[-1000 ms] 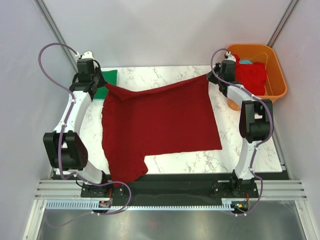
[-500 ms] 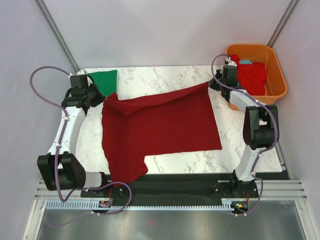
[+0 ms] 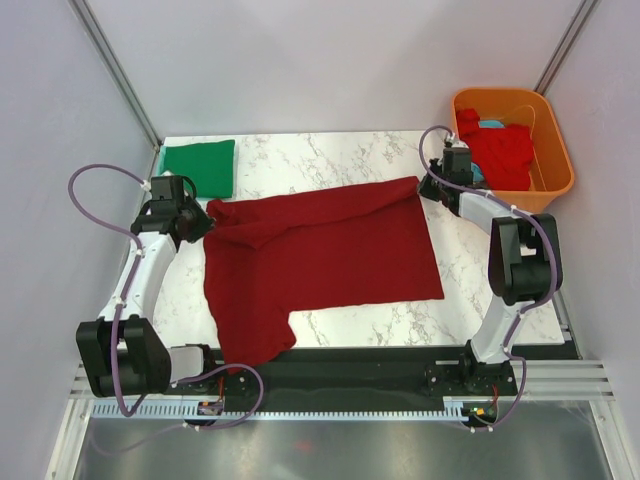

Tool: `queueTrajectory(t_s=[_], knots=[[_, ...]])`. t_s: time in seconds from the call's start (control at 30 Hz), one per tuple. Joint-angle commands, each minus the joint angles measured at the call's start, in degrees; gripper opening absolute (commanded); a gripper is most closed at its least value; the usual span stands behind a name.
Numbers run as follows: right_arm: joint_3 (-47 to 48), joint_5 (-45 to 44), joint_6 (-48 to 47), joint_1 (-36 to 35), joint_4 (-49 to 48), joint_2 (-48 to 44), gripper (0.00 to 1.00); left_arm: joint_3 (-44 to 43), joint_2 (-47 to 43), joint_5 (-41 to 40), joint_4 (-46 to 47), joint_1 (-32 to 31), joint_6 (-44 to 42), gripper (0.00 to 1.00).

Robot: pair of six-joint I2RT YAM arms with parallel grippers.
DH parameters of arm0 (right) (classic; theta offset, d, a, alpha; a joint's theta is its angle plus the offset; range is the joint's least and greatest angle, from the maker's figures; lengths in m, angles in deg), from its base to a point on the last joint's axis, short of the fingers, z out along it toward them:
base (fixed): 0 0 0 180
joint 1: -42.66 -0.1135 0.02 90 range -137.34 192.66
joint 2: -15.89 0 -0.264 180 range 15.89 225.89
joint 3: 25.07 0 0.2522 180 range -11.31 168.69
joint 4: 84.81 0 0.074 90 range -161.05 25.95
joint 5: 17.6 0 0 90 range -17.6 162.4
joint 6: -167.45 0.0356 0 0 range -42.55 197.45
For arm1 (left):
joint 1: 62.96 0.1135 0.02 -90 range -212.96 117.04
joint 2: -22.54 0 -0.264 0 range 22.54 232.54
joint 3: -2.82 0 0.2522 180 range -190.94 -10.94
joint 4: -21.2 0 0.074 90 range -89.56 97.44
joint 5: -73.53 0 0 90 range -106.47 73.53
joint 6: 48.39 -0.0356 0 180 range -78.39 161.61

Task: Fold and stack the t-shirts
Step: Fold the tshirt

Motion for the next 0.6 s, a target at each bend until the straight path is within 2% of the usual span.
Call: queueTrajectory(t_s=[0.0, 0.2, 0.57], knots=[[-1.00, -1.08, -1.86, -0.69, 0.11, -2.48, 0.00, 0.56, -1.58, -6.32, 0.01, 0.10, 1.07, 0.02], [-1.97, -2.49, -2.47, -0.78, 0.73, -3.44, 0.00, 0.21, -1.76, -10.72, -0.69, 0.10, -1.03, 0.02], [-5.49, -5.57, -3.26, -1.31, 2.30, -4.06, 0.00, 3.98, 2.55, -6.51, -0.60, 0.10, -1.12, 0.02]])
